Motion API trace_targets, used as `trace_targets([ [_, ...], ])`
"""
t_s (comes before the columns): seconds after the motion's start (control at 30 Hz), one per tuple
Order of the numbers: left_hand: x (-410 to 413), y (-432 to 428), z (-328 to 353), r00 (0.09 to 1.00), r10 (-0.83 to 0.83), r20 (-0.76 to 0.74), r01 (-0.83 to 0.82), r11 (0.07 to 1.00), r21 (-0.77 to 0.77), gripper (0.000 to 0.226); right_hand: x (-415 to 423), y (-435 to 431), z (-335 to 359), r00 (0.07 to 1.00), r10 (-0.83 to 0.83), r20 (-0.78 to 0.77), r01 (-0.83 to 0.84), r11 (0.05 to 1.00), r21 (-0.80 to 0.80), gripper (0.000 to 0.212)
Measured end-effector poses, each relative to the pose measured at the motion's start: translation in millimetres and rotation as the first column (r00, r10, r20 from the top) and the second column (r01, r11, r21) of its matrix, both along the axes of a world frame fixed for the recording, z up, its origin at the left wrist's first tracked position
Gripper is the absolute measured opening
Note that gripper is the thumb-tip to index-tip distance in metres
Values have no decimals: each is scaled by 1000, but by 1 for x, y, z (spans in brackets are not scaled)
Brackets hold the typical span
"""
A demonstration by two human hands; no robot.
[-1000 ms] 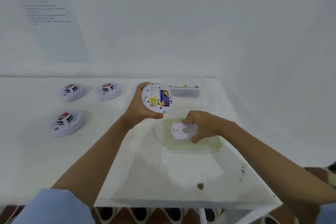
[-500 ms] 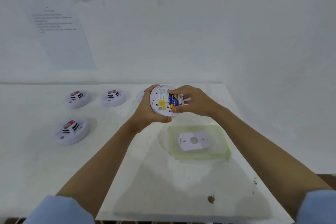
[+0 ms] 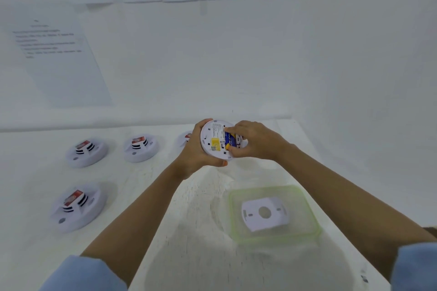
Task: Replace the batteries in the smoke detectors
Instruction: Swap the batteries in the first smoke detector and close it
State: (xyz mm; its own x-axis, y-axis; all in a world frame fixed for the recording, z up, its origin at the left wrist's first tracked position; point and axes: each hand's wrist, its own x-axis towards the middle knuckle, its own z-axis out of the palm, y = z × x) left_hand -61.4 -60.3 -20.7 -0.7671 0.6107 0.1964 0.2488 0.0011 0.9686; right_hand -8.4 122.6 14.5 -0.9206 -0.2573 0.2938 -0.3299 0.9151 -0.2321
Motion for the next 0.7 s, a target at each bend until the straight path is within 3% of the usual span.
trace_targets([
  [0.2, -10, 9, -2, 999, 32, 6, -32, 999, 10, 96, -13, 9, -4, 998, 31, -49, -27, 997, 77, 53],
  [0.3, -15, 11, -3, 999, 38, 12, -38, 999, 23, 96, -18, 17, -2, 1000, 15, 20, -15, 1000, 27, 51],
  [0.4, -18, 13, -2, 998, 55, 0, -55, 998, 18, 95, -19, 19, -4, 996, 17, 88, -4, 989, -146, 56],
  [0.53, -20, 14, -4, 998, 53, -17, -53, 999, 11, 97, -27, 16, -2, 979, 76, 187, 22, 883, -469, 48],
  [0.7, -28, 4, -7, 995, 78, -67, -78, 997, -6, 105, -31, 23, 3, 946, 39, 321, 146, 835, -530, 46],
])
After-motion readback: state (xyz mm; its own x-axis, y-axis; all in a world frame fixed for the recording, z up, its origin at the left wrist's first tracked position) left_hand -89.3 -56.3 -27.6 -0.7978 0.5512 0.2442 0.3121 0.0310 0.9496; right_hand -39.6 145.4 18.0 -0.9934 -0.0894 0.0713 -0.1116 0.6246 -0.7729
